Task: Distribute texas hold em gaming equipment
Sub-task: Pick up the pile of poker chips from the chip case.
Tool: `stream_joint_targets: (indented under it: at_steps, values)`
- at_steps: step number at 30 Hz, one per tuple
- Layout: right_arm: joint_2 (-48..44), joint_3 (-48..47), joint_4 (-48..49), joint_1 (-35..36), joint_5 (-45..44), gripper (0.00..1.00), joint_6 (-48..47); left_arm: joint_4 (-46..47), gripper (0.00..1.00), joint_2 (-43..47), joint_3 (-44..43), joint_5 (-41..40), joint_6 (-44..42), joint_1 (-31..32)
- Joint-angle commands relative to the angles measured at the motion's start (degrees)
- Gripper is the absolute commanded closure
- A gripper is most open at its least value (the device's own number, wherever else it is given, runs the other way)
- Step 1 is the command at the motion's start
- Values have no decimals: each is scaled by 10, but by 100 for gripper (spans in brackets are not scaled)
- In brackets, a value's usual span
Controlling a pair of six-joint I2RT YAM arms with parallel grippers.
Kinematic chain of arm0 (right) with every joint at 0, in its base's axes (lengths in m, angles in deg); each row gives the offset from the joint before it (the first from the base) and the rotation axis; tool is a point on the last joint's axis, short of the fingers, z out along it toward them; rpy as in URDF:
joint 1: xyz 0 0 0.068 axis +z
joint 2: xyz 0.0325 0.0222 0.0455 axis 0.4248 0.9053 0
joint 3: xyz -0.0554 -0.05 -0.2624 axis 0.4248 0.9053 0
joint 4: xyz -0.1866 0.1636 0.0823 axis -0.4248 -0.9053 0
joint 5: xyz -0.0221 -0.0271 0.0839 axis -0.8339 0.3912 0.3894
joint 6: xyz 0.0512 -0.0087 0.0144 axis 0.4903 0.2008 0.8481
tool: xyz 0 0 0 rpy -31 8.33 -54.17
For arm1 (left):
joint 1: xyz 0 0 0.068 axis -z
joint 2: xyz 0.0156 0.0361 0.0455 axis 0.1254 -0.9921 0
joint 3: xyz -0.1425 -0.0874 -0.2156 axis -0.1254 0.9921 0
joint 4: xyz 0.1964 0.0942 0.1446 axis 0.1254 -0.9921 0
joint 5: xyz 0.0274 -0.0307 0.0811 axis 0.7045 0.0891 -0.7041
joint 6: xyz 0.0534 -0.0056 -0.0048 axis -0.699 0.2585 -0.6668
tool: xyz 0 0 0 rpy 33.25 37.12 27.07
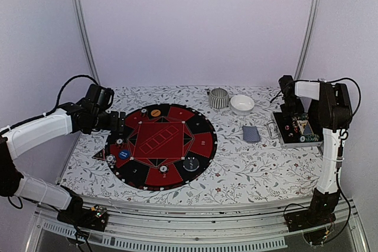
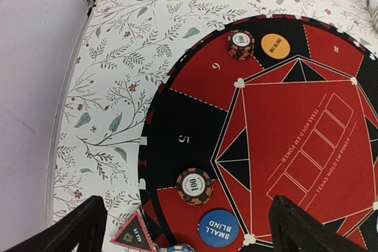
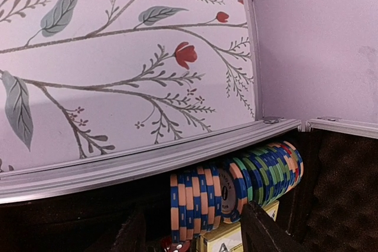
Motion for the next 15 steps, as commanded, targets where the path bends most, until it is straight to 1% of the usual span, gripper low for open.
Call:
stream_joint_targets:
  at_steps: [1,4,8,11,15]
  values:
    - [13,-1,-3,-18,35,44,8,3,2,1,5,3,-7,-7]
    - [15,-1,-2,-20,42,48,3,2,2,1,7,1,-8,-7]
    - [24,-6,-2,-21,46,50,-3,2,2,1,8,2,-8,-7]
    - [30,-17,-9,-20,60,56,-4,2,2,0,9,1,-8,-7]
    - [33,-20,-19,-12,34,59,-4,2,2,-1,10,0,-8,-8]
